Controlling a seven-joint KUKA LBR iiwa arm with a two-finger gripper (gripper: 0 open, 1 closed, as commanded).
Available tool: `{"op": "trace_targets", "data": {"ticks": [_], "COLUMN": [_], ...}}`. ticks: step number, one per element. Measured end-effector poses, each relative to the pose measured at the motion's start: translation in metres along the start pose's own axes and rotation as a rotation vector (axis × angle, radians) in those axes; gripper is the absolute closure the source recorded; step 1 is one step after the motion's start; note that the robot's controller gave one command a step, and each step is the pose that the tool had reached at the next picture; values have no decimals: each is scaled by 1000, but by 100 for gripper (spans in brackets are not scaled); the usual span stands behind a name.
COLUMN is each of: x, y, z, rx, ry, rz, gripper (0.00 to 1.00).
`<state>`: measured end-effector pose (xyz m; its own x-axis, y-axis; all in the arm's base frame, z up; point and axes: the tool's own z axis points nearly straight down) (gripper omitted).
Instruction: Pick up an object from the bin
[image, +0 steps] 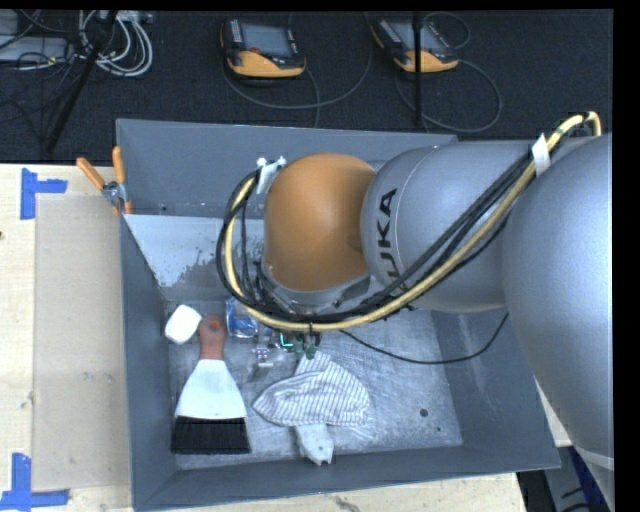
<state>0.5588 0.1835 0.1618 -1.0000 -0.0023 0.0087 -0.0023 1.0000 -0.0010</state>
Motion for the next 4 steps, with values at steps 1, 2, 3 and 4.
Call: {"op": "trace_targets", "data": {"ticks": [1,2,3,4], "x": [-2,4,21,23], "y": [-1,-31,-61,-84], "z": [-4,40,34,38], "rx": [-1,-1,0,0], "ry": [-7,-11,-4,-9], "rz": [3,-114,-139,-191], "gripper": [0,0,0,0]}}
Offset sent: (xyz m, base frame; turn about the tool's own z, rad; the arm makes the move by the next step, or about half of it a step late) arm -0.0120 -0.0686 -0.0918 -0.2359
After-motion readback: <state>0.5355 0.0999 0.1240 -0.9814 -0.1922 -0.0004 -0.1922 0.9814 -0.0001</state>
